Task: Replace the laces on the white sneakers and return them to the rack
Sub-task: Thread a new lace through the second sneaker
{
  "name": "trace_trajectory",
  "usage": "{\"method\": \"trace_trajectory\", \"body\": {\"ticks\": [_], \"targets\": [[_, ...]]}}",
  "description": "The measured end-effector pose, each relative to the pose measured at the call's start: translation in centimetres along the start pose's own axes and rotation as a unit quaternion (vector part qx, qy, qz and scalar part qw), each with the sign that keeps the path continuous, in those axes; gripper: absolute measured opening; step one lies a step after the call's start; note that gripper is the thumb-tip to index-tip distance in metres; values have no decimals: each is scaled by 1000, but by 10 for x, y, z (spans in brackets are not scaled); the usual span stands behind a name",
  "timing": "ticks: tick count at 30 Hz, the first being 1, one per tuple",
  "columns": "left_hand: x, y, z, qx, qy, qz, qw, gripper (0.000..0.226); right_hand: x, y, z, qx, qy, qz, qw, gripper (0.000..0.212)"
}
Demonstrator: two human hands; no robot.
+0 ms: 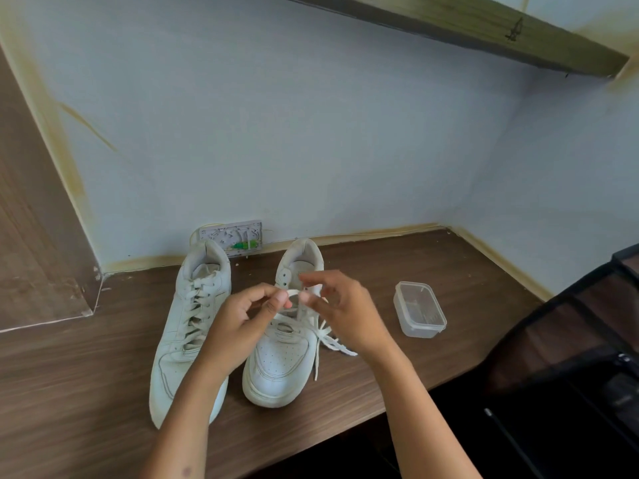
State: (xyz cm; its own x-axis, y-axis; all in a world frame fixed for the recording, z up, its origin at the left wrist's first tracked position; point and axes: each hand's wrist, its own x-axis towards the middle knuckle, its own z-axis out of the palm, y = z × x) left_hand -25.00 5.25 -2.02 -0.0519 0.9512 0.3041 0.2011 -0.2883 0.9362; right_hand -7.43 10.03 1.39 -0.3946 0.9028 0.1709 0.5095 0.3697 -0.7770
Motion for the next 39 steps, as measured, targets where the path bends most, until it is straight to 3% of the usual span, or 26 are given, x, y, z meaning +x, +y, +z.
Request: {"method": "trace_trajectory", "body": {"ticks": [4, 6, 10, 13, 15, 17, 19, 23, 26, 34, 39], "targets": [[0, 1, -1, 5, 8, 2, 1000, 15, 1, -3, 9, 20, -14, -25, 999, 10], [0, -2, -6, 15, 11, -1, 1000, 19, 1, -3, 4, 40, -2, -17, 999, 10], [-2, 4, -15, -38, 64, -17, 997, 27, 0, 10, -10, 65, 123, 67, 988, 26], [-3, 6, -23, -77, 108, -13, 991, 25, -1, 27, -18, -20, 208, 113, 971, 24], [-3, 2, -24, -32, 96, -3, 995, 22, 0, 29, -19, -119, 190, 95, 970, 8], [-2, -2, -20, 26, 77, -4, 997, 16, 0, 21, -16, -185, 112, 68, 974, 36], [-1, -4, -14, 63, 59, 2, 996, 17, -1, 9, -10, -172, 40, 27, 984, 53], [0, -4, -5, 98, 39, 39, 994, 16, -2, -3, 15, -76, -2, -38, 996, 31], [0, -7, -6, 91, 35, 36, 995, 15, 4, 4, 23, -71, 15, -54, 996, 13], [0, -15, -21, 84, 60, 31, 994, 21, 2, 22, -1, -97, 169, 16, 981, 14], [0, -16, -22, 107, 105, 51, 987, 34, 1, 24, -4, -150, 190, 46, 969, 17]]}}
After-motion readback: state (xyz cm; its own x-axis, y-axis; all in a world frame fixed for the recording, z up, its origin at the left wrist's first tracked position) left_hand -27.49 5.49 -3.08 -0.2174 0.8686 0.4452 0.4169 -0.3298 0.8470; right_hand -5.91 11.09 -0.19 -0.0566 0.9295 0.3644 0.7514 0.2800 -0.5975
